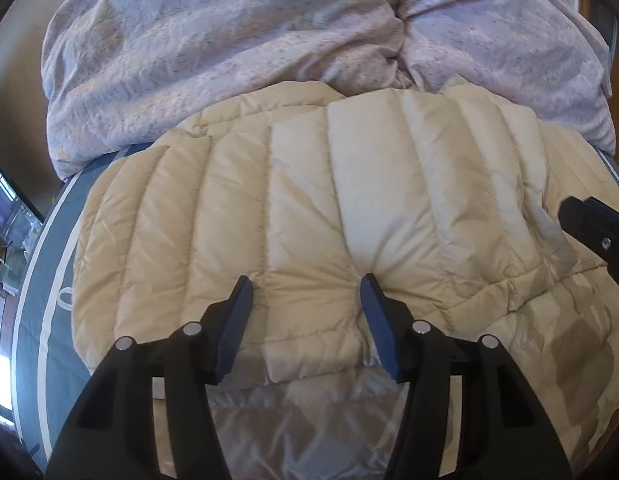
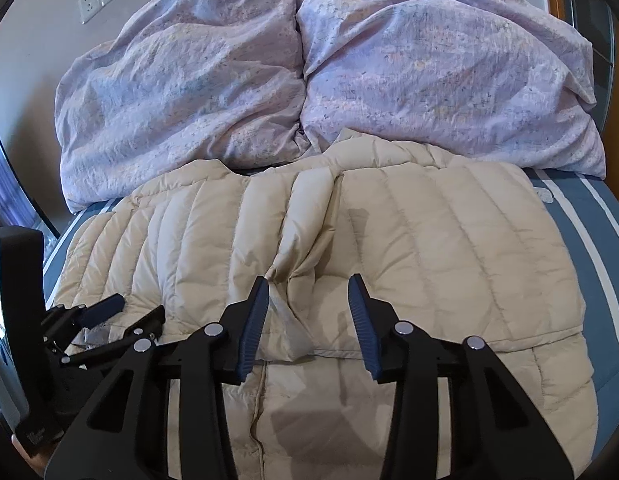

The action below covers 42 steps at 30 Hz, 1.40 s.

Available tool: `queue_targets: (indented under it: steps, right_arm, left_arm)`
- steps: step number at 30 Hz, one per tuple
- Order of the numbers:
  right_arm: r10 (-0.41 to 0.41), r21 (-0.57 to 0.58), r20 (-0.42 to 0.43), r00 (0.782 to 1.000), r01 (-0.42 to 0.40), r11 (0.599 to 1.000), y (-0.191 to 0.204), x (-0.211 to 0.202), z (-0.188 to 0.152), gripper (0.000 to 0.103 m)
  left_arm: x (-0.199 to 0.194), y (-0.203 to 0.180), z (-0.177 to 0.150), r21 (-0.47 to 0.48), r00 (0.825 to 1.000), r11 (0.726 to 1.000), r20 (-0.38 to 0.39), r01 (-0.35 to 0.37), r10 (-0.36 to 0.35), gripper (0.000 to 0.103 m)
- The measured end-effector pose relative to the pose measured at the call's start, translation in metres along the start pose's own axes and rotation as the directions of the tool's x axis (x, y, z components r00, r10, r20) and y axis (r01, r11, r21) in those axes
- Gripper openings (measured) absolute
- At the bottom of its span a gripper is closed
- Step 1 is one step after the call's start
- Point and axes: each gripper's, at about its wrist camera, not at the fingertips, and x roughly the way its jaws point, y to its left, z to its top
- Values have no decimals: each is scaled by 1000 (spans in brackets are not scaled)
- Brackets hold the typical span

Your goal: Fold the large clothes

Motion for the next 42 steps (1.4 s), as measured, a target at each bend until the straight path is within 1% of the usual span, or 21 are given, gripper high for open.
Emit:
queue_targets:
  steps: [3, 6, 11, 14, 20, 22, 25, 32, 36, 38, 40, 42]
  right_arm:
    - [1, -4, 1, 1000, -1, 1000, -1, 2, -1, 37]
    - [-25, -23, -21, 999, 24, 999, 0, 10, -2, 37]
    - [-95, -38, -117, 989, 92, 995, -7, 35, -8, 33]
    - [-111, -30, -139, 984, 107, 994, -11, 44, -11, 33]
    - [-151, -66, -124, 981, 144, 987, -6, 47, -15, 33]
    - [-156, -69, -116, 981, 149, 986, -4, 48, -15, 33]
    - [-156, -52, -94, 983, 152, 987, -4, 48, -14, 33]
    - [-146, -43, -94, 985, 142, 989, -6, 48, -15, 33]
    - [-145, -44, -94, 985, 141, 989, -6, 48, -16, 35]
    - [-134, -44, -94, 986, 131, 990, -6, 48, -14, 38]
    - [-103, -51, -115, 988, 97, 994, -8, 44, -12, 46]
    - [-81, -37, -123, 989, 77, 996, -13, 33, -11, 76]
  left_arm:
    - [1, -3, 0, 8, 1000, 1000, 1, 0, 0, 55]
    - [4, -3, 0, 6, 1000, 1000, 1, 1, -1, 55]
    - [6, -2, -2, 0, 1000, 1000, 5, 0, 0, 57]
    - [9, 0, -4, -6, 1000, 1000, 9, -1, 1, 62]
    - [16, 3, -6, -19, 1000, 1000, 21, -15, 16, 72]
    - [18, 3, -7, -24, 999, 1000, 26, -17, 18, 74]
    - [20, 4, -7, -30, 999, 999, 32, -21, 22, 76]
    - [24, 9, -6, -60, 999, 998, 25, -20, 22, 85]
    - [25, 11, -6, -70, 1000, 997, 22, -17, 18, 87]
    - [24, 12, -6, -72, 1000, 997, 20, -16, 18, 87]
    - [17, 14, -7, -65, 999, 997, 6, -31, 31, 87]
    - [4, 21, -12, -70, 1000, 997, 11, -25, 26, 87]
